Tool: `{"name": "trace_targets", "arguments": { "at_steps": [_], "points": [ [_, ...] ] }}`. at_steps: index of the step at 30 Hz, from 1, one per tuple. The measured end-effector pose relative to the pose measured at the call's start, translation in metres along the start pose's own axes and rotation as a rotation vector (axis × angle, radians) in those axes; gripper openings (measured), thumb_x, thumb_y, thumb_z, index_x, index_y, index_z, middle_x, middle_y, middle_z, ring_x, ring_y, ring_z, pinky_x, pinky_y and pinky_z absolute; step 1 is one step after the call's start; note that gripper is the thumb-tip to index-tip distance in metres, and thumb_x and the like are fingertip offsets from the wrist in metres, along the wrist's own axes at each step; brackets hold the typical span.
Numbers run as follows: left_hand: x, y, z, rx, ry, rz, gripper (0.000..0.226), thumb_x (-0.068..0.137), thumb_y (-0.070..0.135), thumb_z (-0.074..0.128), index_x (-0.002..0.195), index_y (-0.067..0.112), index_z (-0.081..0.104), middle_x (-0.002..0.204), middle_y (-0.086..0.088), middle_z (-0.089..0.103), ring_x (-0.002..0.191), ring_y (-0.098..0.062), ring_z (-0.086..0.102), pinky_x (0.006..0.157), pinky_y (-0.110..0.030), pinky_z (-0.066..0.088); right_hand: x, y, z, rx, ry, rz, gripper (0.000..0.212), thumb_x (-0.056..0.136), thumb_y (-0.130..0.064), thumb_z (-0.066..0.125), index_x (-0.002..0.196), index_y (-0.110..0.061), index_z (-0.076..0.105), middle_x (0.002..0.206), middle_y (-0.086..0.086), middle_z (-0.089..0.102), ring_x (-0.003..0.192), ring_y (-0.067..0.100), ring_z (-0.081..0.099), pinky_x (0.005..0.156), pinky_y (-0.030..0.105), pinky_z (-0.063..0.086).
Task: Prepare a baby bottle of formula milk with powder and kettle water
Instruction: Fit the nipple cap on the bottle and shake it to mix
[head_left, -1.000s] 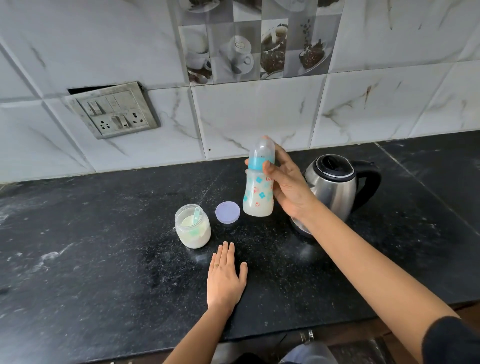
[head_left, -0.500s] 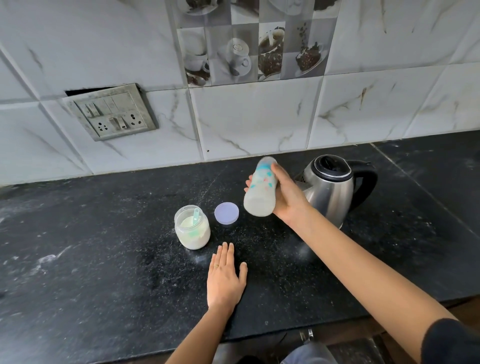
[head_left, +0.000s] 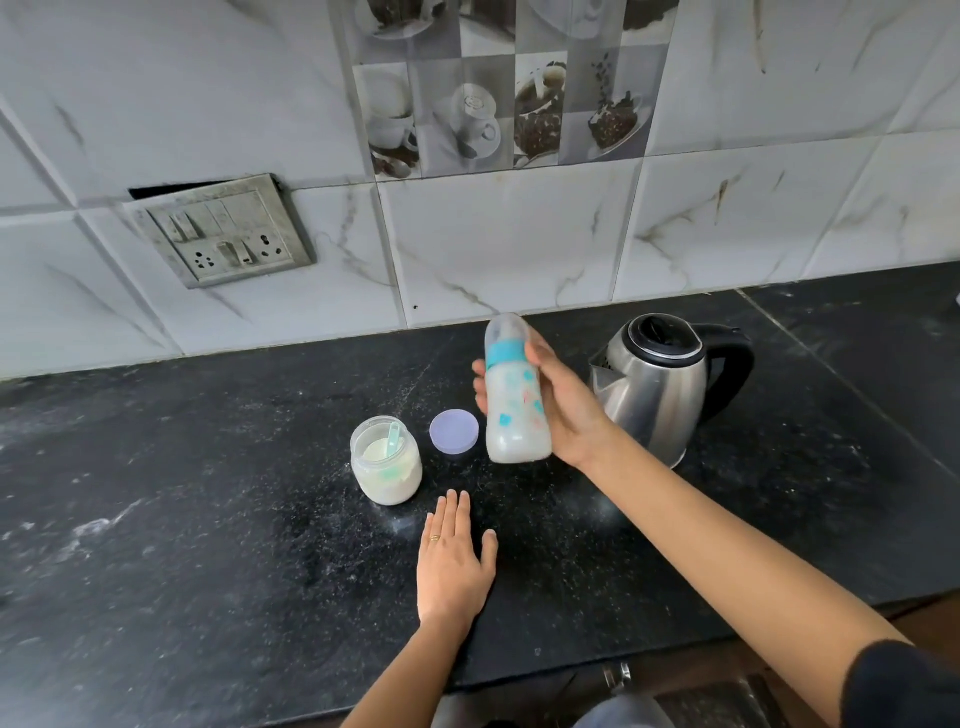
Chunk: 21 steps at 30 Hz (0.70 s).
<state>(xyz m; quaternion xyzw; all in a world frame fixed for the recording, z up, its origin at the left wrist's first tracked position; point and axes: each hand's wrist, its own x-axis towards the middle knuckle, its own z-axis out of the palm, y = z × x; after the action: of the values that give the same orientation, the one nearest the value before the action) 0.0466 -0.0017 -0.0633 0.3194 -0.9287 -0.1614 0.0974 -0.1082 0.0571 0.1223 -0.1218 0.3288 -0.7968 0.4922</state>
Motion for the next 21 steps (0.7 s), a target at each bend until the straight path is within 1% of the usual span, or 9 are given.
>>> {"name": "trace_targets", "arguments": {
  "at_steps": [2,6,11,12,15,16,19,20,21],
  "points": [
    [0.000,0.000,0.002,-0.010,0.001,0.001,0.080,0.084,0.057,0.003,0.151,0.015,0.014,0.159,-0.001,0.011,0.146,-0.012,0.004,0.114,-0.023,-0.009,-0.001,-0.001,0.004,-0.042,-0.073,-0.040,0.034,0.092,-0.024,0.052,0.125,-0.026,0.051,0.103,0.023,0.066,0.084,0.032,0.069,0.076,0.043,0.058],
    [0.000,-0.001,0.001,-0.014,-0.007,0.001,0.080,0.084,0.057,0.004,0.151,0.015,0.015,0.158,-0.002,0.012,0.146,-0.012,0.006,0.114,-0.024,-0.008,0.013,-0.009,0.011,0.031,0.028,-0.191,0.036,0.086,-0.023,0.058,0.120,-0.023,0.048,0.110,0.023,0.057,0.084,0.032,0.067,0.078,0.045,0.058],
    [0.000,-0.001,0.000,-0.022,-0.007,-0.007,0.080,0.084,0.057,0.004,0.151,0.014,0.016,0.158,-0.002,0.013,0.146,-0.012,0.006,0.114,-0.024,-0.008,0.003,-0.002,0.010,-0.072,-0.158,-0.097,0.035,0.088,-0.025,0.054,0.124,-0.027,0.053,0.105,0.024,0.065,0.087,0.032,0.068,0.077,0.043,0.057],
    [-0.001,-0.001,0.000,-0.021,-0.011,-0.004,0.080,0.084,0.057,0.004,0.151,0.014,0.016,0.158,-0.002,0.013,0.146,-0.013,0.006,0.114,-0.024,-0.009,0.007,-0.005,0.011,-0.038,-0.125,-0.116,0.043,0.085,-0.025,0.061,0.127,-0.024,0.051,0.105,0.024,0.065,0.087,0.033,0.068,0.076,0.044,0.057],
    [0.000,-0.001,0.001,-0.016,-0.015,0.001,0.080,0.084,0.057,0.004,0.151,0.014,0.017,0.158,-0.003,0.014,0.146,-0.013,0.007,0.114,-0.024,-0.008,0.019,-0.015,0.009,0.059,0.018,-0.128,0.089,0.071,-0.028,0.081,0.146,-0.015,0.034,0.107,0.023,0.064,0.090,0.034,0.068,0.076,0.044,0.057],
    [0.000,-0.002,0.000,-0.020,-0.011,-0.002,0.080,0.084,0.057,0.004,0.150,0.014,0.018,0.158,-0.003,0.015,0.146,-0.014,0.008,0.114,-0.024,-0.007,0.016,-0.012,0.010,0.047,-0.001,-0.090,0.093,0.070,-0.028,0.082,0.147,-0.015,0.031,0.109,0.023,0.064,0.091,0.033,0.068,0.078,0.044,0.056],
    [0.000,-0.001,0.001,-0.015,-0.014,-0.007,0.080,0.084,0.057,0.004,0.151,0.014,0.016,0.158,-0.002,0.014,0.146,-0.013,0.007,0.114,-0.024,-0.007,0.001,0.002,0.010,-0.073,-0.145,-0.052,0.055,0.082,-0.027,0.066,0.133,-0.023,0.046,0.107,0.024,0.065,0.088,0.033,0.068,0.079,0.043,0.057],
    [0.000,-0.001,0.001,-0.015,-0.014,-0.004,0.081,0.084,0.057,0.003,0.151,0.014,0.016,0.158,-0.002,0.013,0.146,-0.013,0.006,0.114,-0.024,-0.008,0.000,0.002,0.011,-0.079,-0.144,-0.071,0.050,0.081,-0.027,0.066,0.128,-0.024,0.049,0.106,0.024,0.065,0.088,0.033,0.068,0.078,0.044,0.057],
    [0.000,-0.001,0.001,-0.016,-0.013,-0.001,0.081,0.084,0.057,0.003,0.151,0.014,0.015,0.158,-0.002,0.013,0.146,-0.013,0.006,0.113,-0.023,-0.009,0.003,-0.001,0.010,-0.036,-0.112,-0.094,0.057,0.077,-0.026,0.073,0.128,-0.022,0.049,0.106,0.025,0.065,0.089,0.034,0.068,0.078,0.045,0.057]
  ]
}}
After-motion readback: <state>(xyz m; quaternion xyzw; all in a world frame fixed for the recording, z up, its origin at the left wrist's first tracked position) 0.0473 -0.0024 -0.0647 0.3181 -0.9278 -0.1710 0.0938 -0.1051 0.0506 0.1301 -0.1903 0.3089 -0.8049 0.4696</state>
